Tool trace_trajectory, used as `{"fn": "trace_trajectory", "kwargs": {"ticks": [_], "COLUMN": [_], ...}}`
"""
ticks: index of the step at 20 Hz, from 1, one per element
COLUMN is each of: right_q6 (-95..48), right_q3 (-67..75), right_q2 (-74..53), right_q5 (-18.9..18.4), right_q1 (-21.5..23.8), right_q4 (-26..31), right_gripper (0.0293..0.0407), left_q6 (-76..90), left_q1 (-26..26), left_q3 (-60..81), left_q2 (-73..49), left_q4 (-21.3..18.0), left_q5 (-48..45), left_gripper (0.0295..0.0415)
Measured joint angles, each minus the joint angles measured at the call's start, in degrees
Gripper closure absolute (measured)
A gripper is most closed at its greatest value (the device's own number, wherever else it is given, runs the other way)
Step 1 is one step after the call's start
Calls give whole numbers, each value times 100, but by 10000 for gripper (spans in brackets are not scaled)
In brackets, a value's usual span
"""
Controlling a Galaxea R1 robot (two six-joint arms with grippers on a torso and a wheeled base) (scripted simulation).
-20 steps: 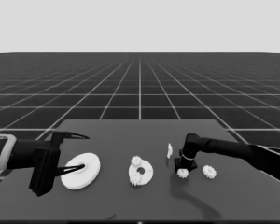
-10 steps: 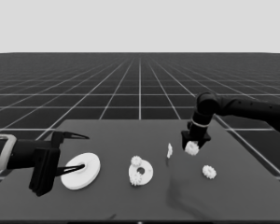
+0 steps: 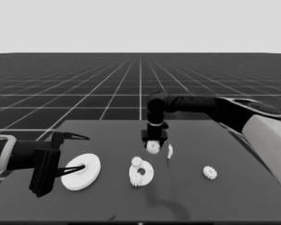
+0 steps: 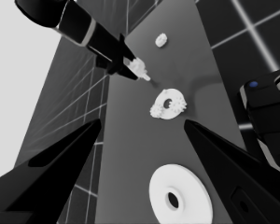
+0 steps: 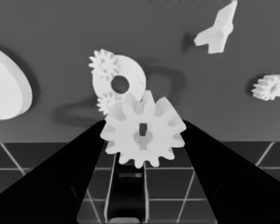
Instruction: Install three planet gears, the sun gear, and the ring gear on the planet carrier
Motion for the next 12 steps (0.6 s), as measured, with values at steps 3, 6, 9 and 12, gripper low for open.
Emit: {"fn": "trace_trajectory", "kwargs": {"ticks": [3, 6, 9, 12], "right_q6": [-82, -391, -468, -483], "right_q3": [-147, -638, -767, -794], "right_q2": [42, 168, 207, 213], "right_q5": [221, 420, 478, 490], "right_q1": [-1398, -2042, -2140, -2164], "right_q4": [-1443, -1991, -2089, -2109], "right_gripper": [388, 388, 388, 356], "left_q6": [0, 0, 0, 0], "left_q1": [0, 0, 0, 0], "left_q3": [0, 0, 0, 0], "left_q2": [0, 0, 0, 0], "left_q4": [0, 0, 0, 0], "left_q5": [0, 0, 0, 0], "left_gripper": [326, 326, 326, 326]}}
